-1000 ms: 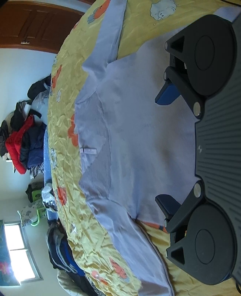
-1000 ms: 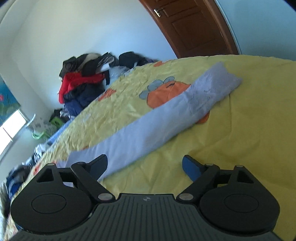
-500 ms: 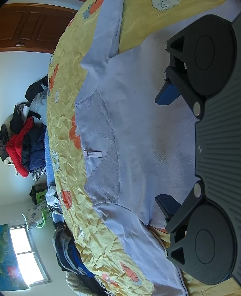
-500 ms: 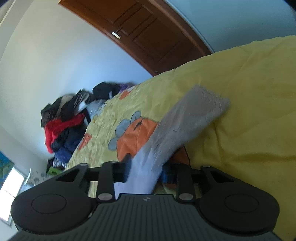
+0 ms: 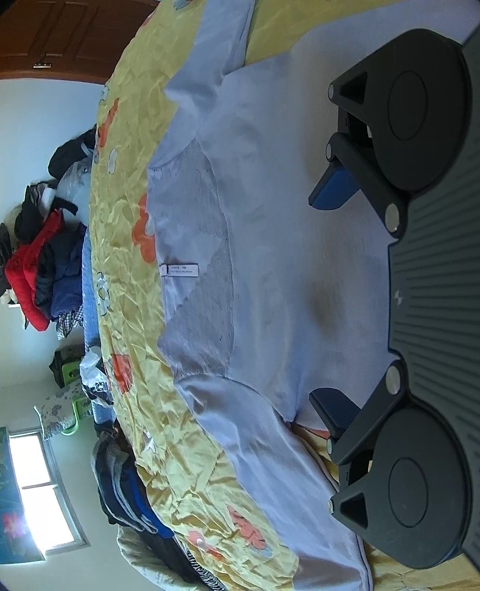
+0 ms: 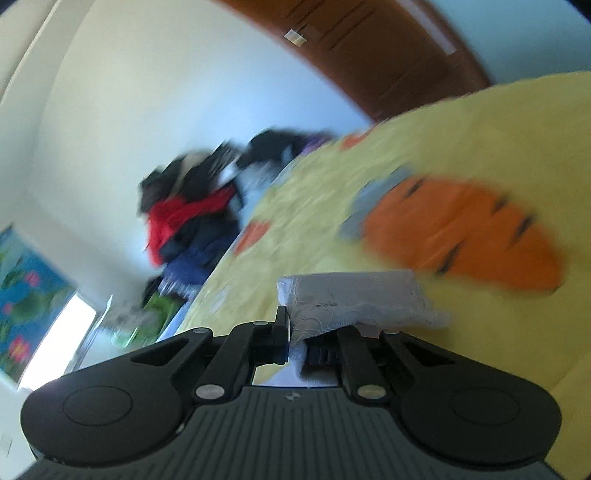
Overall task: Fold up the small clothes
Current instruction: 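Grasp the lace-cuffed sleeve end with the right gripper, then carry the sleeve across the sweater body toward the other sleeve with the right gripper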
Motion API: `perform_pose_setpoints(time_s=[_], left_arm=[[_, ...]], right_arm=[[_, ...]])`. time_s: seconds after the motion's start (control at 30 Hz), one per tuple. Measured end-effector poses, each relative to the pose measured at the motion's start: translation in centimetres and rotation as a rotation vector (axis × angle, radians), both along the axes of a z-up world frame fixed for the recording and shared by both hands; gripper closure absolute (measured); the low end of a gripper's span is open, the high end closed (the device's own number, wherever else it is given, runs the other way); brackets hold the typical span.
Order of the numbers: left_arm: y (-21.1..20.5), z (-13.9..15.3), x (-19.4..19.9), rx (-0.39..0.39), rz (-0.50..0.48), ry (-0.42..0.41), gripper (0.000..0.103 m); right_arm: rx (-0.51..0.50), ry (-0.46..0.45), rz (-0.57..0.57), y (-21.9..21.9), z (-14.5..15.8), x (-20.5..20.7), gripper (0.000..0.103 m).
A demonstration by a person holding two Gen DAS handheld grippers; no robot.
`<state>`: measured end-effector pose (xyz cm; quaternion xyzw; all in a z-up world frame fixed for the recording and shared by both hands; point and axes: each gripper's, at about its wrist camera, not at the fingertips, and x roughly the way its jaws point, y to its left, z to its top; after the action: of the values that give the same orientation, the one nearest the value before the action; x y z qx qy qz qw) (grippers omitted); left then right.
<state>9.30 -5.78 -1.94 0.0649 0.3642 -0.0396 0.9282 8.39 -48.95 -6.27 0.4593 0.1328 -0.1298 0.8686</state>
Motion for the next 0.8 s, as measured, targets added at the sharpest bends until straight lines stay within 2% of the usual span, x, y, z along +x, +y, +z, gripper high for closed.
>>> perform_pose_setpoints(time_s=[0.23, 0.47, 0.63, 0.8], left_arm=[[0.7, -0.2, 0.3, 0.024, 0.020, -0.004, 0.000], [1.8, -0.4, 0.6, 0.013, 0.054, -0.001, 0.000], [2.1, -0.6, 0.6, 0.018, 0.059, -0.001, 0.000], [2.7, -0.7, 0.7, 0.012, 0.070, 0.000, 0.000]], right_arm=[[0.048, 0.013, 0.165, 5.8, 0.0, 4.7, 0.092], [0.046, 0.038, 0.307, 11.8, 0.6, 7.9, 0.091], [0.041, 0.068, 0.352, 14.7, 0.4, 7.7, 0.091], [-0.005, 0.068, 0.390, 16.4, 1.2, 7.6, 0.091]])
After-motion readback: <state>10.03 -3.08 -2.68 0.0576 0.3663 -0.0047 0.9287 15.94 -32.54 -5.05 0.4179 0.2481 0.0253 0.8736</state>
